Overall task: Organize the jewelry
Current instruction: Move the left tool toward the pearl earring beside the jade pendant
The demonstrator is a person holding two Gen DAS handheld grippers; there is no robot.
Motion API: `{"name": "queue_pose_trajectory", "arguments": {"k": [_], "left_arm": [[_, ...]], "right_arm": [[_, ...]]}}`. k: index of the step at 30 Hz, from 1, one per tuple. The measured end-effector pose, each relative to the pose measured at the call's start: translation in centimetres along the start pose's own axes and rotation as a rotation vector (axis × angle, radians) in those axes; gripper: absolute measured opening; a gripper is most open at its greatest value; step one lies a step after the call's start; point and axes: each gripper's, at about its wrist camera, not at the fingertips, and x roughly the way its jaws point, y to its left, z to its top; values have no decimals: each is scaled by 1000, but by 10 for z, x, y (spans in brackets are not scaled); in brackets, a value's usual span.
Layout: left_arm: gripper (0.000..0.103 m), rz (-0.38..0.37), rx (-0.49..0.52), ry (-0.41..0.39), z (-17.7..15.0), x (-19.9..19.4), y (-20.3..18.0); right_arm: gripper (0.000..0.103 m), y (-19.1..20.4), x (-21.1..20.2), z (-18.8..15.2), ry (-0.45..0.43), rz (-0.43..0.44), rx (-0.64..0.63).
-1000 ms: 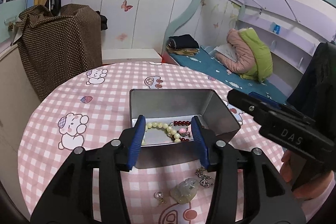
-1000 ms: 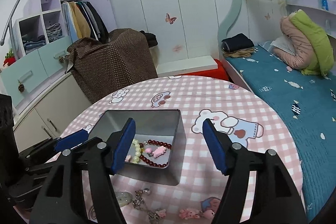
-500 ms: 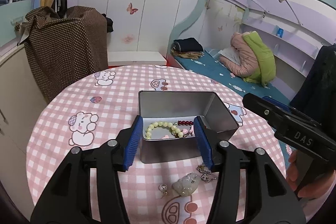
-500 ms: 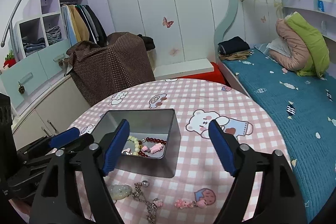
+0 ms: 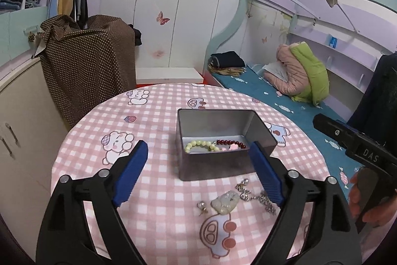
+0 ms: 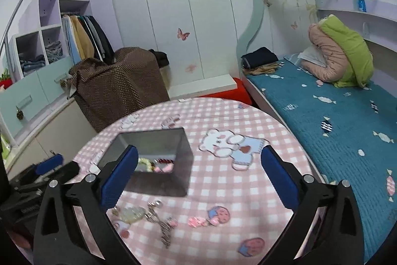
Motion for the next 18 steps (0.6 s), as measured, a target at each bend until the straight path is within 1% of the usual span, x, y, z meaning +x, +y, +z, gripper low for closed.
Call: {"name": "queue_pose_trajectory", "arguments": {"k": [1, 5, 11, 18], "left_arm": [[89, 3, 3, 7, -3, -1, 1], [89, 9, 21, 40, -13, -2, 2], [90, 3, 28, 109, -34, 6, 10], [90, 6, 55, 152, -49, 18, 12]], "right_arm": [[95, -2, 0, -3, 10, -13, -6], [95, -13, 2, -17, 54, -54, -6], [95, -20, 7, -39, 118, -80, -9], [95, -27, 16, -59, 188, -117, -20]]}}
